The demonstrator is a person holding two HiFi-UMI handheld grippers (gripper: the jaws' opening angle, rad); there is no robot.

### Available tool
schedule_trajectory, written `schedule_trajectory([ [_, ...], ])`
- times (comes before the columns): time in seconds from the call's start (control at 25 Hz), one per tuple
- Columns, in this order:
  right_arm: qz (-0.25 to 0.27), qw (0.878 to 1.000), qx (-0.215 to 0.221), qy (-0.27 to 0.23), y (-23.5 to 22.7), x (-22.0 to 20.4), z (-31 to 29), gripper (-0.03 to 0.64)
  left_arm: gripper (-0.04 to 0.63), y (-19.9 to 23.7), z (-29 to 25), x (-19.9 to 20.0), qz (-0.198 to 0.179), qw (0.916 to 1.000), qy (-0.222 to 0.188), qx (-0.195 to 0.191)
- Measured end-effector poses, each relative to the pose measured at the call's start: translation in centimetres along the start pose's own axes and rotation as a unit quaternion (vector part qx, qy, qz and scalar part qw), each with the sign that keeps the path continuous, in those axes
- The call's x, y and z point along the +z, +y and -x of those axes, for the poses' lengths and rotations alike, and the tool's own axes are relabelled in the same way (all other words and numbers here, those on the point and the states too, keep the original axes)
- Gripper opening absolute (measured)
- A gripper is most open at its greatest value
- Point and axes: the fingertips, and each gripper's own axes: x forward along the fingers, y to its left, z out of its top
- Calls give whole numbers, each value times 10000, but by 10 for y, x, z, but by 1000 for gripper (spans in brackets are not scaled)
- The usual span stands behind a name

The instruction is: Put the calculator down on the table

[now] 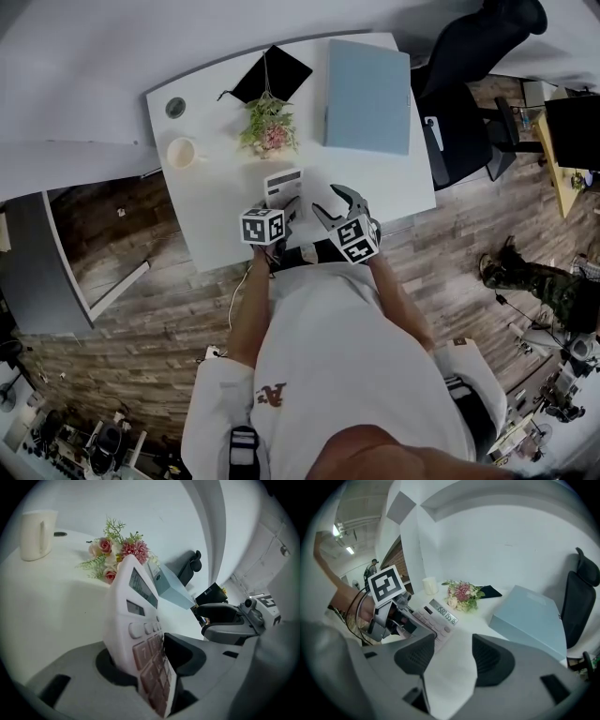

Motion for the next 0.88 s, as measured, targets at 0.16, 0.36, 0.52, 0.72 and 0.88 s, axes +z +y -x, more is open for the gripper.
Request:
schedule_trajectory([
  [0.16, -13, 10000, 5, -53, 1, 2, 1, 255, 207, 2, 1, 3, -181, 9996, -34, 227],
  [0.36, 13, 10000, 5, -77, 3, 3, 3, 255, 242, 7, 3, 4, -395, 9979, -73, 501],
  [0.52, 40, 10000, 17, -88, 4, 3, 4, 255, 258, 9, 5, 5, -452, 9968, -162, 634],
  [0.72, 78, 9999, 36, -94, 5, 1, 5, 255, 278, 12, 5, 5, -527, 9952, -266, 777],
  [0.88, 99, 9999, 53, -99, 7, 0, 6, 255, 295, 13, 7, 5, -593, 9939, -325, 870],
])
